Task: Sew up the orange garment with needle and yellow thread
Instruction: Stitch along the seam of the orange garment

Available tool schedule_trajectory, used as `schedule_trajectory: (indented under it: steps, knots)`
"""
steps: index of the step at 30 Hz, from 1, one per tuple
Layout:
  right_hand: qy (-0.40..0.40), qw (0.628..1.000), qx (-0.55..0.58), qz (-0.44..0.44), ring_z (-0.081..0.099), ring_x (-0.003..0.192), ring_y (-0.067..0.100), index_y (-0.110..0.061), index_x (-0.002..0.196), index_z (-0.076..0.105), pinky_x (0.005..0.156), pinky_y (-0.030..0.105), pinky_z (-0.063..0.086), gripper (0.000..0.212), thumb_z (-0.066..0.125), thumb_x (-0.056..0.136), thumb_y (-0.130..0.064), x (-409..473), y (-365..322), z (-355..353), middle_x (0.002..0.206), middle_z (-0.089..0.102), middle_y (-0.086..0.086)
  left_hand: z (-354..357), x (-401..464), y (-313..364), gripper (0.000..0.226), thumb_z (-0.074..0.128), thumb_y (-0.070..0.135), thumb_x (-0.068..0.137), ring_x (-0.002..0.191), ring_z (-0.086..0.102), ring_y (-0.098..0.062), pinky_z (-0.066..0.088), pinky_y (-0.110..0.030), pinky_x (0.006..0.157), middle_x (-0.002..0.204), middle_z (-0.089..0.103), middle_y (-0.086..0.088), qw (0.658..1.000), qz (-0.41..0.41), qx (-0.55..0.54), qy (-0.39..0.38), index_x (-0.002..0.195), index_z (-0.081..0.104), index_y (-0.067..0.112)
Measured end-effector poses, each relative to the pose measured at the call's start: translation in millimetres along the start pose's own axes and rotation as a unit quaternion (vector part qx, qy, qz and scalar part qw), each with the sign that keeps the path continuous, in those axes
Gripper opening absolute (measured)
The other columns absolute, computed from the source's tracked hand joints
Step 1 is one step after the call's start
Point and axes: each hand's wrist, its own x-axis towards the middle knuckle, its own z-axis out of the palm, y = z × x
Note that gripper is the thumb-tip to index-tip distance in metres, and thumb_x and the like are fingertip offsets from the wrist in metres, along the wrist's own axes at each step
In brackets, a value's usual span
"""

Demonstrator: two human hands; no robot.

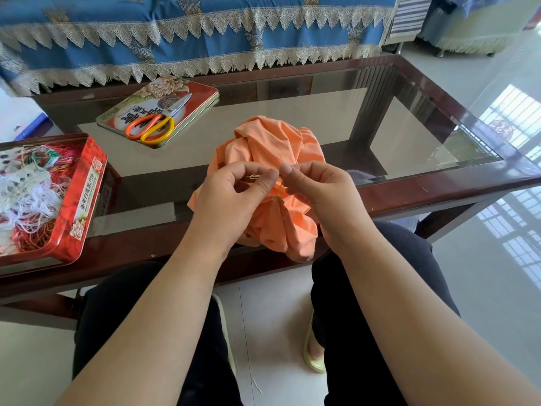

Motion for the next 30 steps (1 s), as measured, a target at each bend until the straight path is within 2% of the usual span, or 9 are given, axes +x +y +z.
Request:
schedule_trajectory:
  steps: [3, 6, 8, 11, 16, 19, 23, 27, 30]
  knots:
    - [0.012, 1.0, 0.001, -0.009, 0.055, 0.058, -0.001, 0.003, 0.088, 0.068, 0.063, 0.013, 0.048, 0.034, 0.069, 0.084, -0.031, 1, 1, 0, 0.063, 0.061, -0.006, 1, 2, 0, 0.035, 0.063, 0.061, 0.074, 0.099, 0.057, 0.001, 0.044, -0.016, 0.073, 0.104, 0.065, 0.018, 0.999, -0.03, -0.027, -0.029, 0.101, 0.067, 0.039]
    - [0.012, 1.0, 0.001, -0.009, 0.057, 0.061, 0.0, 0.003, 0.089, 0.069, 0.065, 0.014, 0.049, 0.035, 0.069, 0.084, -0.031, 2, 2, 0, 0.065, 0.062, -0.003, 1, 3, -2, 0.047, 0.064, 0.065, 0.068, 0.109, 0.06, -0.011, 0.052, -0.034, 0.09, 0.108, 0.069, 0.013, 0.996, -0.054, -0.04, -0.058, 0.103, 0.07, 0.035]
    - [0.011, 1.0, -0.003, -0.009, 0.058, 0.062, 0.001, 0.002, 0.089, 0.07, 0.066, 0.014, 0.05, 0.034, 0.069, 0.084, -0.032, 1, 2, 0, 0.067, 0.063, -0.003, 1, 3, -1, 0.046, 0.064, 0.064, 0.066, 0.11, 0.061, -0.015, 0.052, -0.042, 0.095, 0.108, 0.07, 0.011, 0.995, -0.061, -0.048, -0.066, 0.099, 0.073, 0.034]
    - [0.015, 1.0, -0.004, -0.005, 0.059, 0.065, 0.002, 0.002, 0.089, 0.07, 0.069, 0.017, 0.051, 0.036, 0.069, 0.083, -0.033, 1, 2, 0, 0.068, 0.064, -0.002, 0, 1, 2, 0.046, 0.065, 0.064, 0.062, 0.111, 0.061, -0.016, 0.051, -0.046, 0.096, 0.109, 0.07, 0.01, 0.992, -0.071, -0.058, -0.084, 0.096, 0.074, 0.035]
    - [0.022, 1.0, -0.001, 0.008, 0.06, 0.065, 0.005, -0.004, 0.084, 0.07, 0.072, 0.024, 0.052, 0.03, 0.069, 0.083, -0.035, 1, 2, -1, 0.067, 0.066, -0.004, -3, -1, 4, 0.04, 0.067, 0.057, 0.062, 0.108, 0.061, -0.017, 0.055, -0.052, 0.088, 0.109, 0.069, 0.006, 0.987, -0.083, -0.063, -0.126, 0.093, 0.075, 0.032]
    - [0.023, 1.0, 0.003, 0.013, 0.062, 0.067, 0.006, -0.01, 0.08, 0.07, 0.074, 0.025, 0.053, 0.025, 0.068, 0.084, -0.035, 1, 2, -1, 0.066, 0.066, -0.005, -7, 1, 1, 0.038, 0.069, 0.056, 0.061, 0.111, 0.06, -0.017, 0.055, -0.041, 0.088, 0.112, 0.068, 0.006, 0.986, -0.075, -0.058, -0.136, 0.091, 0.076, 0.033]
    - [0.037, 0.999, 0.002, 0.02, 0.063, 0.067, 0.007, -0.014, 0.076, 0.07, 0.078, 0.028, 0.053, 0.024, 0.067, 0.086, -0.036, 1, 2, -1, 0.065, 0.067, -0.007, -11, 2, -1, 0.036, 0.071, 0.047, 0.068, 0.107, 0.062, -0.014, 0.054, -0.018, 0.06, 0.115, 0.067, 0.004, 0.982, -0.086, -0.056, -0.16, 0.098, 0.075, 0.027]
    - [0.062, 0.996, 0.053, 0.038, 0.061, 0.06, 0.007, -0.01, 0.074, 0.067, 0.068, 0.025, 0.052, 0.024, 0.067, 0.087, -0.031, 2, 1, -1, 0.064, 0.066, -0.004, -14, 4, -2, 0.029, 0.071, 0.041, 0.077, 0.108, 0.06, -0.009, 0.056, -0.02, 0.067, 0.121, 0.064, 0.014, 0.979, -0.084, -0.029, -0.182, 0.102, 0.073, 0.027]
    - [0.08, 0.991, 0.093, 0.056, 0.059, 0.058, 0.007, -0.008, 0.074, 0.066, 0.056, 0.022, 0.05, 0.026, 0.066, 0.089, -0.029, 2, -1, -2, 0.066, 0.066, -0.002, -15, 3, 0, 0.015, 0.069, 0.031, 0.085, 0.105, 0.059, -0.006, 0.053, -0.013, 0.059, 0.122, 0.062, 0.018, 0.977, -0.085, -0.036, -0.191, 0.095, 0.072, 0.021]
